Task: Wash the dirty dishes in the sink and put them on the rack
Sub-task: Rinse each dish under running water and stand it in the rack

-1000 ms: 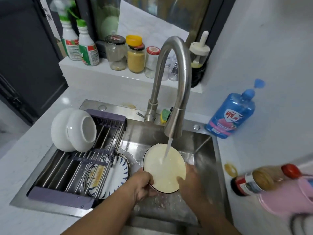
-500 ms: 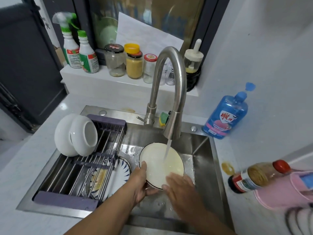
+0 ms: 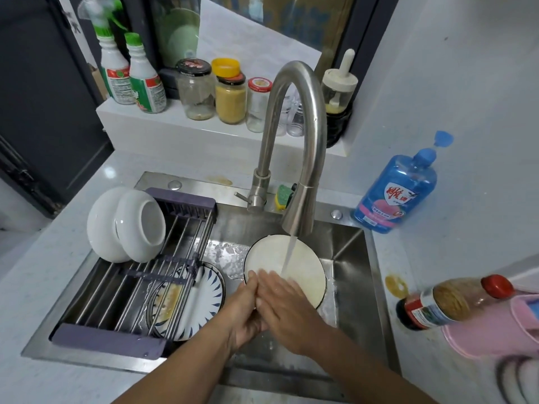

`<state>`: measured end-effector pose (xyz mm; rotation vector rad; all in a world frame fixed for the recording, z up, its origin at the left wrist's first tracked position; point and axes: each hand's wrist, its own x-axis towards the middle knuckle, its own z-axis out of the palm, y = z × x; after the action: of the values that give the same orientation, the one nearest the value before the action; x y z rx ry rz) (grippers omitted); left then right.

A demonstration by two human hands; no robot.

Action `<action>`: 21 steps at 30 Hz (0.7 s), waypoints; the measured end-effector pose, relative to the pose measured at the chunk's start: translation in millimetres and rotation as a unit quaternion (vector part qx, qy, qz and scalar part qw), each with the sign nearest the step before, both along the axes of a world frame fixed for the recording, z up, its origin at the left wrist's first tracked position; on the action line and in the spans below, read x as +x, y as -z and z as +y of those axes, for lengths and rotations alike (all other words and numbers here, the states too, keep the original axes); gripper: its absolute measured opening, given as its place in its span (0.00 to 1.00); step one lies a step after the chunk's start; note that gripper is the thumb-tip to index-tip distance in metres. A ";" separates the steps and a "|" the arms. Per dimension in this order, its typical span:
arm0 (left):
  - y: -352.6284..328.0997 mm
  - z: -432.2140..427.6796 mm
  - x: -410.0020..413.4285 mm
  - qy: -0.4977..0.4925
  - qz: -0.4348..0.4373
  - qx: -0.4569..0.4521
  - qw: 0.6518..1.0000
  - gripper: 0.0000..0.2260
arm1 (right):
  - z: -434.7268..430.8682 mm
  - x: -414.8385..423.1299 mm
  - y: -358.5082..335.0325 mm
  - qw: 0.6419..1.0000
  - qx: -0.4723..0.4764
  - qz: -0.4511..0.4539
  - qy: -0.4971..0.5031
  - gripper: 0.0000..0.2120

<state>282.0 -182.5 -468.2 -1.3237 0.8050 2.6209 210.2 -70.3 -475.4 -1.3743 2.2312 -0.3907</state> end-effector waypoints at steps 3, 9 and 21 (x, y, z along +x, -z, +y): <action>3.5 -2.6 -3.8 0.007 -0.020 -0.012 1.000 0.28 | 29.7 -6.3 15.6 0.997 -0.061 0.024 -0.029 0.23; -3.8 -15.9 -15.8 0.063 -0.105 -0.177 0.977 0.21 | 84.0 -41.1 27.7 0.975 -0.145 0.166 -0.016 0.07; -12.0 -53.6 -24.2 0.104 -0.126 -0.085 0.983 0.15 | 45.8 -44.7 -27.7 0.977 -0.167 -0.088 0.099 0.10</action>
<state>257.7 -236.1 -456.2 -1.4855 1.0768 2.2122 165.5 -24.4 -447.7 -1.2189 2.2289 -0.9562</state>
